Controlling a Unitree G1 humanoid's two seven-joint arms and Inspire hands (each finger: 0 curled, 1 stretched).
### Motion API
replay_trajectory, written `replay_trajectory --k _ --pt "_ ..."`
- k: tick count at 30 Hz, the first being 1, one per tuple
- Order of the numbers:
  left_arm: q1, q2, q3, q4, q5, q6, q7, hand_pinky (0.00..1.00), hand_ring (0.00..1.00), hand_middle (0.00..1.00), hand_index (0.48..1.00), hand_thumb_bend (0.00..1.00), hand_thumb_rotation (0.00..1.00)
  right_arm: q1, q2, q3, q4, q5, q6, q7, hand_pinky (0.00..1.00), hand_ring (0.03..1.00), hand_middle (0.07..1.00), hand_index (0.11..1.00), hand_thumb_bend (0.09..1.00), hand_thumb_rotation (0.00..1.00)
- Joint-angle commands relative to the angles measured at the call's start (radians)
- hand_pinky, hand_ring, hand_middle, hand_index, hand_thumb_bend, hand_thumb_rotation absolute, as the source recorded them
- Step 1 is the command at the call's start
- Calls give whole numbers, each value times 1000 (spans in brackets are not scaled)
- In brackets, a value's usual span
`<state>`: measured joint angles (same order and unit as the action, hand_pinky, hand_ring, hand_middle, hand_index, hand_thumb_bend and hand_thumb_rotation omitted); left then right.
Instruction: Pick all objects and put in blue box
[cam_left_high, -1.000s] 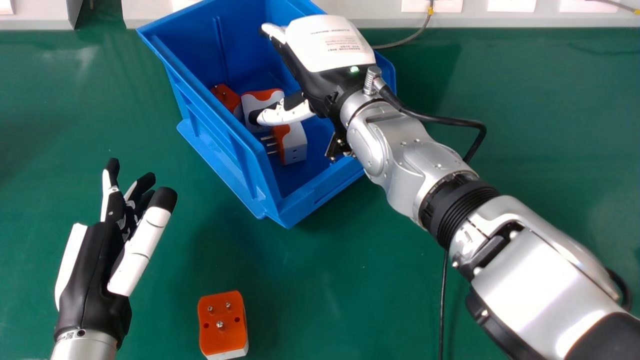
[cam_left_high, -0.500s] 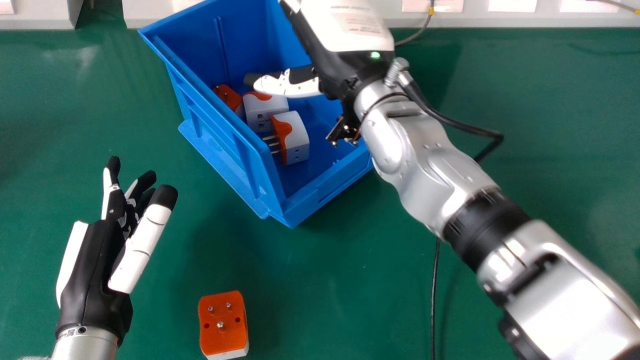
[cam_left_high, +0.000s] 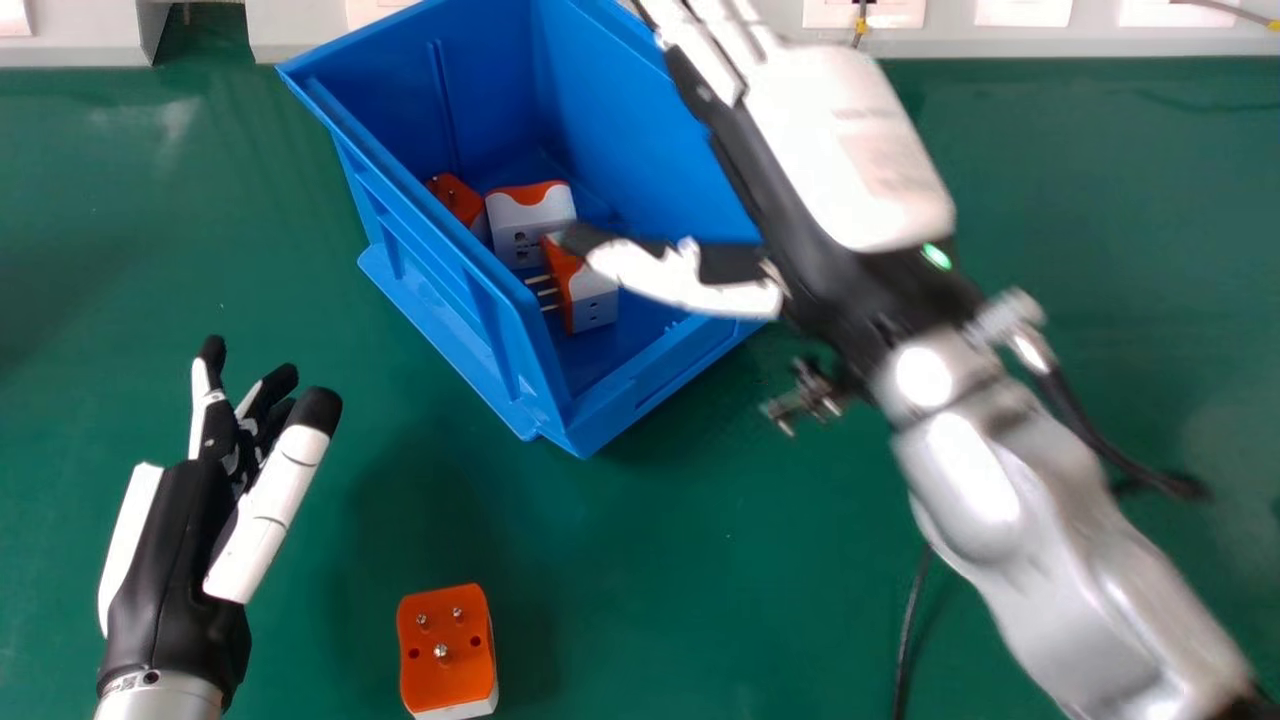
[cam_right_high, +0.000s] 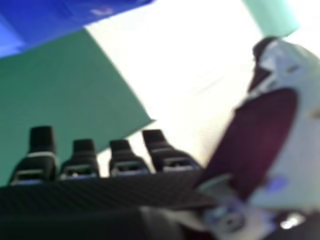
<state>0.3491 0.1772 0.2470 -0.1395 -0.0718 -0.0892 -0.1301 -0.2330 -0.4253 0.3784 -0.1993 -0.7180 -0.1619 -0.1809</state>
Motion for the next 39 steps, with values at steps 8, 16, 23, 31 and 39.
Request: replay_trajectory --k 8,16,23,31,39 --pt "3 1 23 14 4 -65 15 885 934 933 967 812 798 176 -102 -40 -60 -44 -232 -1 901 985 984 932 337 531" --pt "-12 -7 28 50 -5 -114 28 871 930 929 964 821 796 235 -109 -1 19 -123 -394 -45 931 995 995 943 356 578" --pt "-22 -6 14 46 4 -99 39 859 925 927 960 828 791 212 -113 50 53 -169 -469 17 988 1000 1000 963 365 649" --pt "-29 6 9 39 17 -82 39 851 921 924 956 771 785 68 -62 112 192 -173 -587 29 994 1000 1000 969 371 645" --pt "-36 4 2 37 34 -71 45 845 918 921 955 762 796 -68 -19 168 288 -233 -635 42 996 1000 1000 972 376 613"
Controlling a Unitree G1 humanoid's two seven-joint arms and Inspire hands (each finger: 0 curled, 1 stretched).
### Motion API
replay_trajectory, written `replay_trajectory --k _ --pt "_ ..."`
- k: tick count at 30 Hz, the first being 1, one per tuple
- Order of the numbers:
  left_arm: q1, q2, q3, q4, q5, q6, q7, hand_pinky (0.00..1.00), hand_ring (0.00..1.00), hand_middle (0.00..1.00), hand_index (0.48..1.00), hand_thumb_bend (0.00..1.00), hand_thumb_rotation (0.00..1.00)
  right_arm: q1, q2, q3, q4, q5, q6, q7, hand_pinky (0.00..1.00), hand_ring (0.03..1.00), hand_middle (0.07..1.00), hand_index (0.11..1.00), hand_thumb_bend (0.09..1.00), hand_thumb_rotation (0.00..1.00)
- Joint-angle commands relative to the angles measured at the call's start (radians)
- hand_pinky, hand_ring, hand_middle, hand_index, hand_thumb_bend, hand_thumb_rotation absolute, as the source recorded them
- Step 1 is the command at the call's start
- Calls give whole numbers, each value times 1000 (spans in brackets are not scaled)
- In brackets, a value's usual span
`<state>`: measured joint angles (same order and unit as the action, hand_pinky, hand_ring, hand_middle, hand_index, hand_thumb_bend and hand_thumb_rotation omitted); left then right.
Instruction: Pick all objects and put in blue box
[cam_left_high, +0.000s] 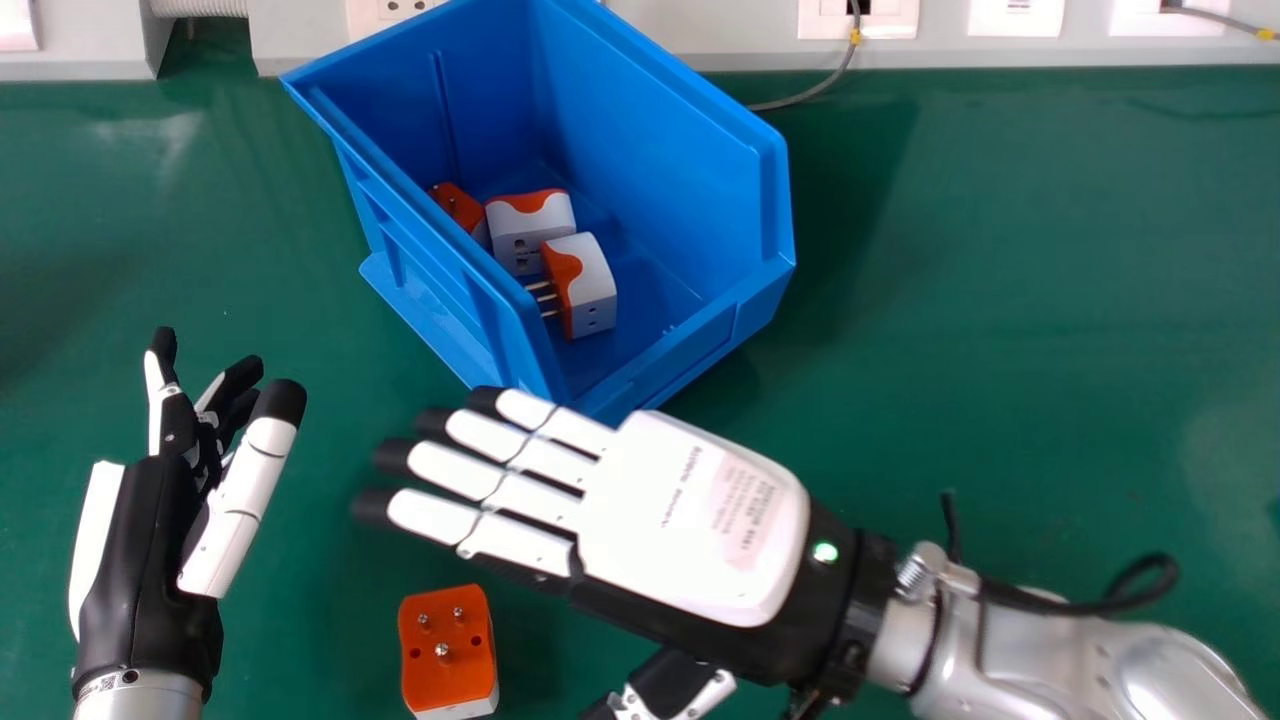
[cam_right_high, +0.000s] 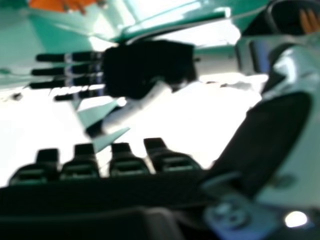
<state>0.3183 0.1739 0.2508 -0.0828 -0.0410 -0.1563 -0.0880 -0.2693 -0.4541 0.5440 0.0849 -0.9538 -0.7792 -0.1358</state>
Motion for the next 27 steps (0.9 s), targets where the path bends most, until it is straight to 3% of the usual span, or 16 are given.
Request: replay_trajectory --k 1,7,15,21,27 --pt "-5 7 -1 -21 5 -3 4 844 917 921 954 771 803 -44 15 10 16 -6 -19 -6 992 1000 1000 972 377 603" --pt "-11 6 -6 -13 17 -17 8 841 915 918 954 792 834 -159 67 82 120 -91 -12 6 978 1000 1000 970 384 590" --pt "-12 -11 -10 -4 3 -40 10 853 919 921 957 734 886 -387 99 181 245 -139 -43 144 989 1000 1000 977 394 590" --pt "0 -34 -17 -20 4 -49 23 859 921 923 958 743 904 -517 142 264 306 -210 -43 204 998 1000 1000 996 387 607" --pt "12 -57 -30 -49 1 -41 30 866 924 925 960 752 921 -577 187 323 355 -250 -35 197 1000 1000 1000 999 376 603"
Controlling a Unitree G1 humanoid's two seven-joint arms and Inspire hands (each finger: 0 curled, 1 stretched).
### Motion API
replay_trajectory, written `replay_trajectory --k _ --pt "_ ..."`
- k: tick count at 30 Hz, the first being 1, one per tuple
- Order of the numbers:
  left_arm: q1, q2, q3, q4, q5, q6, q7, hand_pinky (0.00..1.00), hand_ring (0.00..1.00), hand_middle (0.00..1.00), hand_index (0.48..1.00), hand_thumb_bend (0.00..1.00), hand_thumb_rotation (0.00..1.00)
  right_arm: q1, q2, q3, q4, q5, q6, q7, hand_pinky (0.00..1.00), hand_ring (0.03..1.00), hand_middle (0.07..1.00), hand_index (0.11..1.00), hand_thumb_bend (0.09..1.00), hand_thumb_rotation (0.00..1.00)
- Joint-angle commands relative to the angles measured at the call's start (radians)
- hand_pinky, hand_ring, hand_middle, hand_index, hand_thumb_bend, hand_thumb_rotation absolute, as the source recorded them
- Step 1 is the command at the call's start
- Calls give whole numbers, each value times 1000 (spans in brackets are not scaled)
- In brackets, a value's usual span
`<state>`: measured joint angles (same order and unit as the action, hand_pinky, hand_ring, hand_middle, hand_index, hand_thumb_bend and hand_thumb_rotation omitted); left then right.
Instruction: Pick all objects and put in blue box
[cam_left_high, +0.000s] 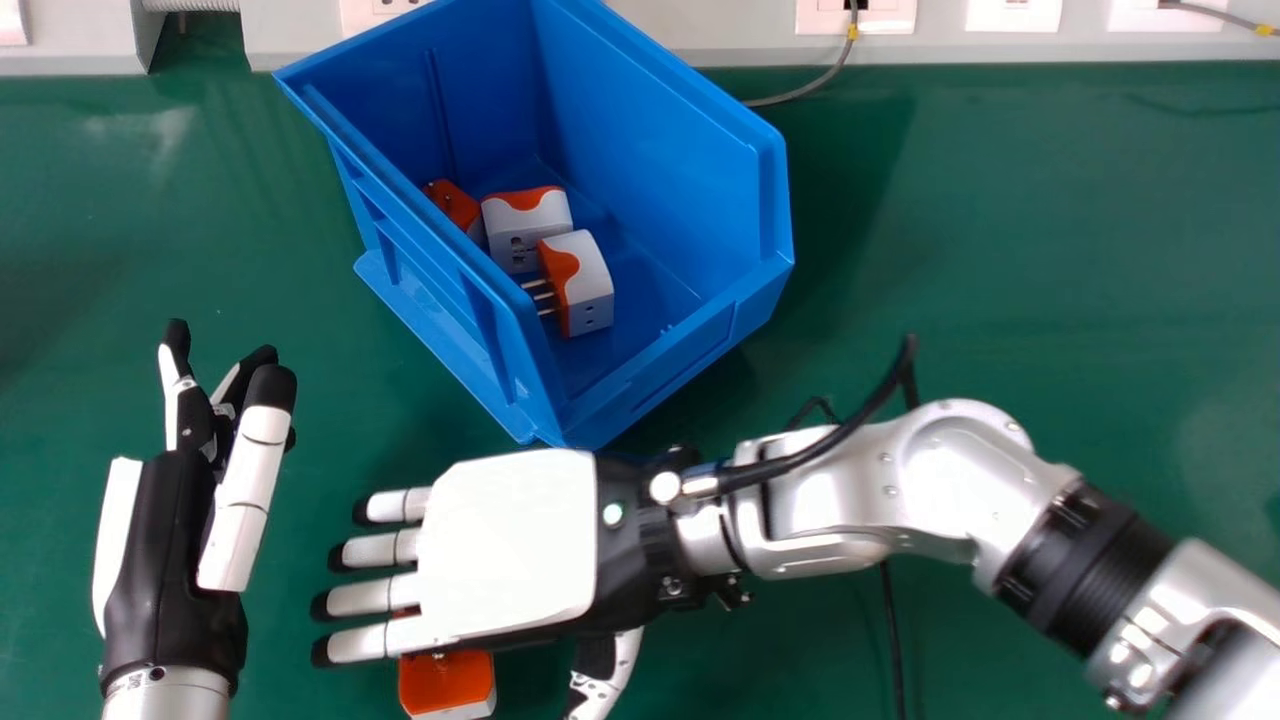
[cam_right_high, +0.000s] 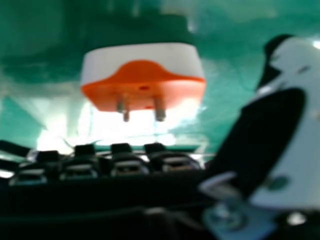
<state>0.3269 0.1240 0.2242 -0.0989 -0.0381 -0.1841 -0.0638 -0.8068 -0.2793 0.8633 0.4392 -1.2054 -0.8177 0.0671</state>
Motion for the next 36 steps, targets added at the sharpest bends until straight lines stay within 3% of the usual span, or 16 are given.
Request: replay_trajectory --k 1,9,15,27,36 --pt "4 -9 -5 -34 -4 -14 6 870 925 925 960 754 925 -45 16 10 5 0 5 -6 1000 1000 1000 999 373 601" --pt "4 -18 -15 -45 5 -10 14 882 931 929 964 764 938 -65 32 51 27 -27 18 -8 1000 1000 1000 1000 378 526" --pt "-2 -16 -24 -56 24 6 24 904 942 937 972 764 959 -84 60 93 95 -63 48 -45 1000 1000 1000 1000 398 396" --pt "-3 -28 -47 -101 49 45 43 907 943 944 976 754 970 -145 90 148 235 -100 87 -181 1000 1000 1000 986 390 360" --pt "0 -33 -63 -121 54 60 53 904 940 946 977 756 968 -175 117 205 270 -131 131 -219 1000 1000 1000 973 434 318"
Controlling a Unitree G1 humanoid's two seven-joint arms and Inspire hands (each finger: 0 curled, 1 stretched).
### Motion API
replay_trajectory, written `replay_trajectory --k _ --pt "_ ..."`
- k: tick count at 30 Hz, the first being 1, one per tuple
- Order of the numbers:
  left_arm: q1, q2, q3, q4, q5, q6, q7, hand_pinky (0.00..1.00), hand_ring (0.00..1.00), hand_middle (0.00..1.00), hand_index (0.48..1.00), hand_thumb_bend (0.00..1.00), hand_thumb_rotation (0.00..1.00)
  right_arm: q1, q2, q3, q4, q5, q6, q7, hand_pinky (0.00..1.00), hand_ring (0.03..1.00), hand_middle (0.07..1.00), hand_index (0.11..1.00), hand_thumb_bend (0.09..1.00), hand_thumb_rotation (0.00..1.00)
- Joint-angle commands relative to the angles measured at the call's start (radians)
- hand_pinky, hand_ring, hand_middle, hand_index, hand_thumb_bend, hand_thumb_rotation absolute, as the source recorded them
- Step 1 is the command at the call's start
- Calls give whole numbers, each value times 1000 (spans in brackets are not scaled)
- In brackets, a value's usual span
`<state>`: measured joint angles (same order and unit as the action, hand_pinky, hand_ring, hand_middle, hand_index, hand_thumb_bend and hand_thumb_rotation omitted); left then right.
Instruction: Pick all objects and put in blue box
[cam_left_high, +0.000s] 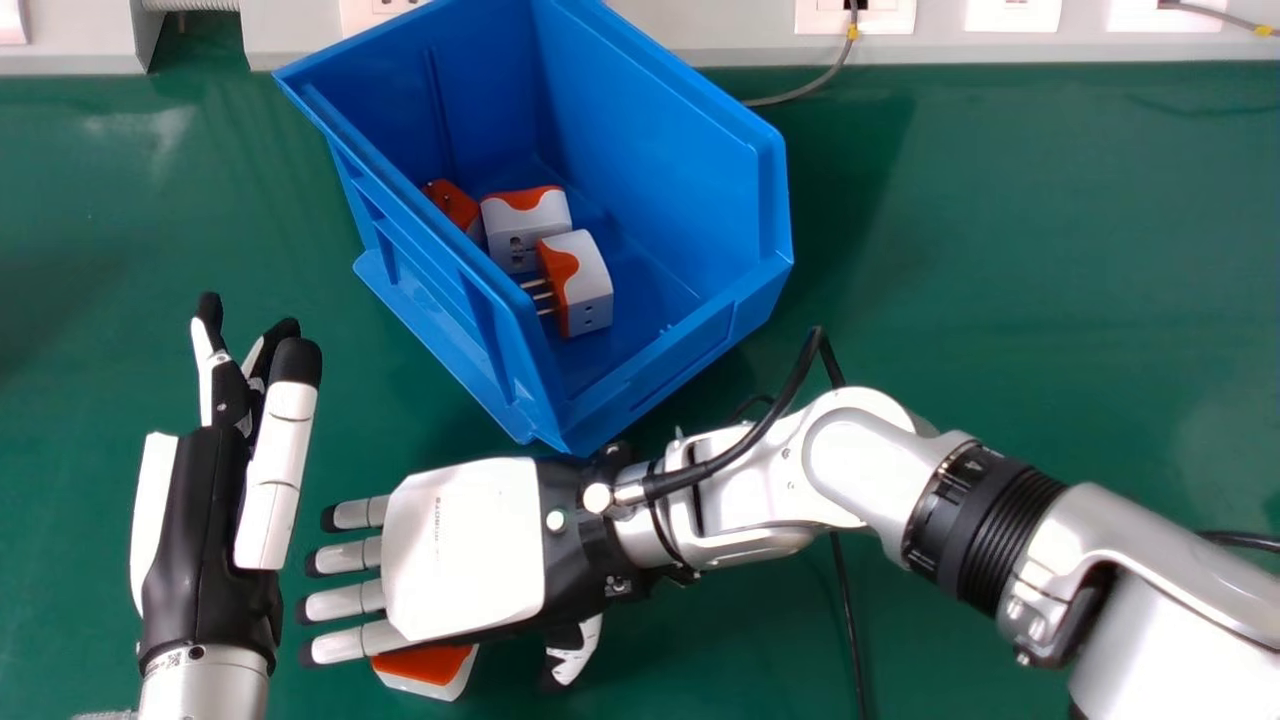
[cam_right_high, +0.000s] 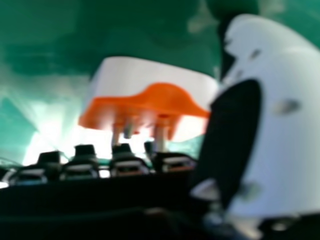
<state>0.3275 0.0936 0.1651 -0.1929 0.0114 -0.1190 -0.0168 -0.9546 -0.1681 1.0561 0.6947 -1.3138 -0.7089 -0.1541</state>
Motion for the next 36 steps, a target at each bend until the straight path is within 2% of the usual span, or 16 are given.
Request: replay_trajectory --k 1,9,16,17,18,19,20,21,22,23,27,31,32,33,34,36 --pt "-1 -3 -4 -26 4 -5 5 902 940 946 977 753 969 -31 11 18 20 -24 29 1 1000 1000 1000 971 461 296" --pt "-6 -6 -5 -28 -4 -2 4 901 940 947 978 723 978 -23 30 26 27 -7 68 14 1000 1000 1000 956 529 264" --pt "-10 -6 -5 -31 -6 4 4 901 940 948 978 717 980 2 64 -1 99 60 74 -28 987 974 944 871 590 222" --pt "-11 -6 -5 -32 -6 6 4 902 941 948 978 716 980 6 65 -10 113 79 69 -31 920 923 888 794 575 205" --pt "-11 -5 -5 -34 -7 8 3 902 941 948 978 716 980 12 66 -17 128 98 65 -37 920 923 888 794 575 205" --pt "-10 -5 -5 -35 -6 9 3 902 941 947 978 715 981 18 68 -22 141 112 64 -44 815 833 815 726 565 165" --pt "-11 -5 -4 -36 -7 11 2 902 941 947 978 715 981 21 70 -25 151 122 63 -49 815 833 815 726 565 165" --pt "-10 -4 -4 -38 -8 13 1 902 941 947 978 716 981 29 74 -27 167 129 70 -65 699 733 741 680 557 132" --pt "-10 -4 -3 -40 -9 15 1 902 941 947 978 716 981 35 80 -26 182 135 78 -80 699 733 741 680 557 132" --pt "-10 -3 -3 -42 -10 17 0 902 941 946 978 719 981 38 85 -25 194 139 83 -91 604 651 678 644 551 105" --pt "-8 -2 -3 -48 -11 24 -1 903 941 945 978 730 978 42 104 -38 248 181 78 -100 480 534 590 596 541 67" --pt "-4 0 -4 -59 -10 32 -3 903 941 945 978 734 977 15 89 -49 300 218 -19 -153 428 480 554 579 537 54" --pt "-4 0 -4 -59 -11 33 -4 903 941 944 977 740 976 8 90 -47 315 217 -29 -165 344 392 466 559 532 66" --pt "-2 -1 -4 -62 -11 34 -5 903 941 944 977 740 976 4 91 -47 326 215 -31 -171 344 392 466 559 532 66" --pt "-2 -1 -5 -64 -10 36 -5 903 941 944 977 746 973 3 93 -49 336 216 -29 -175 275 318 389 544 528 76" --pt "0 -1 -7 -68 -9 38 -6 903 941 943 977 750 970 4 94 -50 341 213 -15 -180 220 260 330 532 525 84"
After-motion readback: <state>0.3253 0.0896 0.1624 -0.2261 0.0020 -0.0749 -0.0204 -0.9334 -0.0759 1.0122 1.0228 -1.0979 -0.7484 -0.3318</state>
